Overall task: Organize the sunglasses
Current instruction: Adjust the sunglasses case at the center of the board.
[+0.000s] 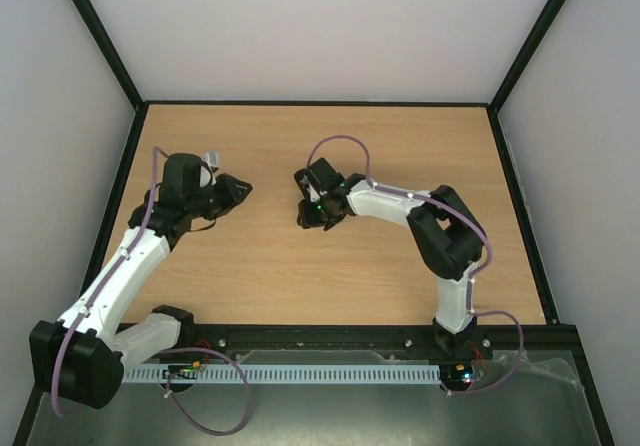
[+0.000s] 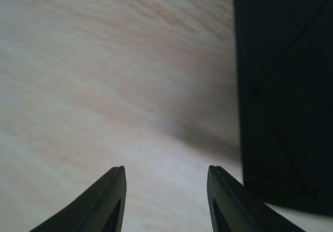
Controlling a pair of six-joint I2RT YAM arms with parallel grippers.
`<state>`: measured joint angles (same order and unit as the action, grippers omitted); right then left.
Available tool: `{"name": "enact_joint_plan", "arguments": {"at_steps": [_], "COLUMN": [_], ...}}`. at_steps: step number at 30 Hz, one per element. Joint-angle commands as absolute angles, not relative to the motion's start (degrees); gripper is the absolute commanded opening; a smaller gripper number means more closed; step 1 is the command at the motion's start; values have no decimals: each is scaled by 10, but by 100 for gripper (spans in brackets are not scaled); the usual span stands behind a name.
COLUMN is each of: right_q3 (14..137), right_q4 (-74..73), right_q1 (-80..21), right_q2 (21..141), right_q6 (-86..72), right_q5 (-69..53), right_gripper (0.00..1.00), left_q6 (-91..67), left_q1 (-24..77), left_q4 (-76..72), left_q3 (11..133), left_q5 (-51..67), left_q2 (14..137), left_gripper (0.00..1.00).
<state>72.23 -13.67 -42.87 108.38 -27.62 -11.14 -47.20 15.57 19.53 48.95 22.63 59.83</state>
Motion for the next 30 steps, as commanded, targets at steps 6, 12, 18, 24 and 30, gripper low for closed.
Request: {"name": "enact_joint_plan", "arguments": {"at_steps": [6, 12, 18, 24, 30], "right_q3": [776, 764, 752, 747, 752], "right_q4": [-192, -191, -180, -171, -171], "right_q1": [-427, -413, -378, -351, -339], "right_q2": [1146, 1142, 1136, 1134, 1133], "right_q6": [-266, -266, -263, -251, -240], "right_q5": [18, 45, 43, 46, 38], "right_gripper": [44, 44, 44, 44, 44], "left_q6": [-453, -453, -455, -457, -457], "left_q1": [143, 142, 142, 142, 141], "left_q4": [224, 212, 208, 202, 195], "left_q3": [469, 468, 465, 462, 464], "left_q5": [250, 258, 256, 257, 254], "left_q2": [602, 612, 614, 618, 624], "left_gripper": [21, 21, 21, 21, 21]}}
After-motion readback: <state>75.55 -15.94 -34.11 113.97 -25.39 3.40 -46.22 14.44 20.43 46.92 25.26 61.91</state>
